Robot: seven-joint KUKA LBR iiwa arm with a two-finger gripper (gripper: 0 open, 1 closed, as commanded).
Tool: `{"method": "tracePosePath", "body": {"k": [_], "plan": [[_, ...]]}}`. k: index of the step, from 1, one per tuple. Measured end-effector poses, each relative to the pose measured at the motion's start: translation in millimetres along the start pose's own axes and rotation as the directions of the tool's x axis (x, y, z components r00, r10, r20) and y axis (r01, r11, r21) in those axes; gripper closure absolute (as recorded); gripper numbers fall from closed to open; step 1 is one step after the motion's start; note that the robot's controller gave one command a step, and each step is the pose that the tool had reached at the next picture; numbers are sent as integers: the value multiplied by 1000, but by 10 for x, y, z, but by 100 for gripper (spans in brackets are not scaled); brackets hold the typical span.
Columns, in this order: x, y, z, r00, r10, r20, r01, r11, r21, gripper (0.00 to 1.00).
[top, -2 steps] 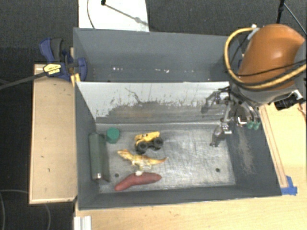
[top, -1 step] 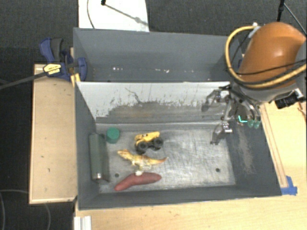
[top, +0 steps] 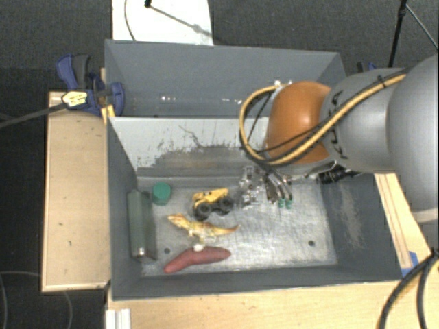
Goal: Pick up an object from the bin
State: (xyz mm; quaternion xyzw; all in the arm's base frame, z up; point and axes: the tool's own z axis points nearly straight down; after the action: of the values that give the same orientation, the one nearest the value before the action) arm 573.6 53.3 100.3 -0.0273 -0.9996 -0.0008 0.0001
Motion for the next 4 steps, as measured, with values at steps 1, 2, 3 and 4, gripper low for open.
{"method": "tracePosePath", "body": {"k": [1, 2, 3, 4], "plan": [[-10, -6, -11, 1000, 0, 3, 0, 1000, 1, 0], [-10, -7, -11, 1000, -1, 3, 1, 1000, 1, 0], [-37, 265, 81, 993, -117, 6, 117, 993, 4, 0], [-42, 570, 221, 956, -292, 4, 292, 956, 0, 100]]}}
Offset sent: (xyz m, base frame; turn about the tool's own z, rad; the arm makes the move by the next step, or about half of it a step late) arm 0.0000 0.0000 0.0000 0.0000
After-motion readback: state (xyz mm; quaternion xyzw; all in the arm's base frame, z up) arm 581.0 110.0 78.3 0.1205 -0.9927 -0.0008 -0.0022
